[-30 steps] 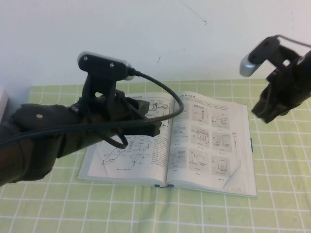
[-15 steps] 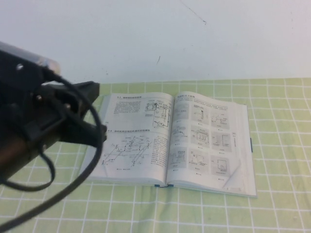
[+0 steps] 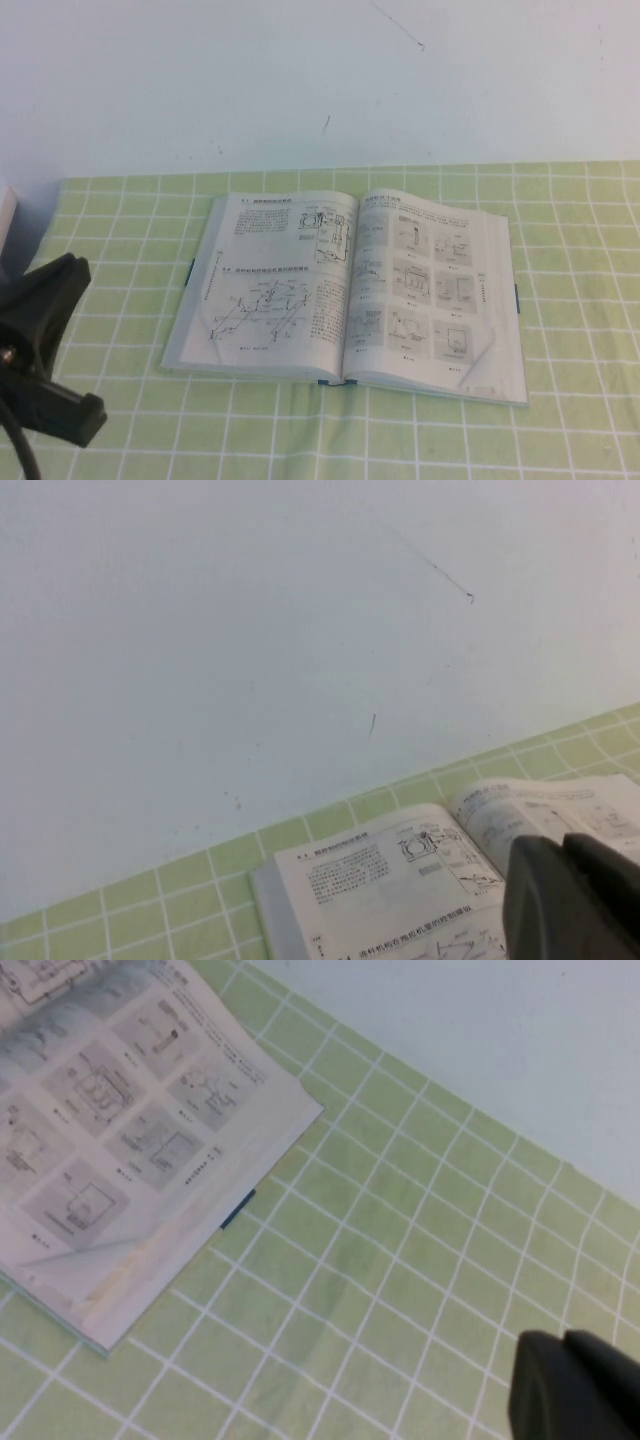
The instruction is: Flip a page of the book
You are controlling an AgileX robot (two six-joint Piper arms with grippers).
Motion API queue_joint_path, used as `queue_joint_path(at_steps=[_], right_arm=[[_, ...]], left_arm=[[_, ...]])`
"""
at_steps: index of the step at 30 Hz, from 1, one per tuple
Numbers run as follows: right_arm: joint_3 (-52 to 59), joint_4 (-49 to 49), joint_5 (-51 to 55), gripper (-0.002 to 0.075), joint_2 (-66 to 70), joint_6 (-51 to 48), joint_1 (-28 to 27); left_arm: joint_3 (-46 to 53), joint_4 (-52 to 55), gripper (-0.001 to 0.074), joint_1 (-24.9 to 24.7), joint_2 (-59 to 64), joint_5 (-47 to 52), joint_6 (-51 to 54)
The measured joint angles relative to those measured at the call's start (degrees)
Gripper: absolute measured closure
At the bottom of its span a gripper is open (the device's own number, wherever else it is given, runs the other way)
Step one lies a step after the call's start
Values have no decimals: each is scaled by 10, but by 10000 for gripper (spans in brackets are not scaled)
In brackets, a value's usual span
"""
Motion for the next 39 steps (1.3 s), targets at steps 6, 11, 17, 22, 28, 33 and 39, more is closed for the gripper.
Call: queue_joint_path(at_steps=[6,11,17,22,28,33,39], right_arm=[[112,1,-42,727,-138,9,0],[167,2,-46,727,-242,9,0],[206,3,-46,727,-329,32,0],[211,12,-38,727,-356,52,0],[213,24,-14,727,-356,60,0],[213,27,7,727,-356,61,0],[213,27,48,727,-356,61,0]], left_arm=[[34,0,738,0,-47,24,28],[43,1,738,0,-73,48,57],[45,-14,738,0,-84,56,58],[45,-30,738,0,-84,64,58],[45,-56,738,0,-84,65,58],[45,-61,738,0,-84,65,58],[45,-62,738,0,-84,65,58]])
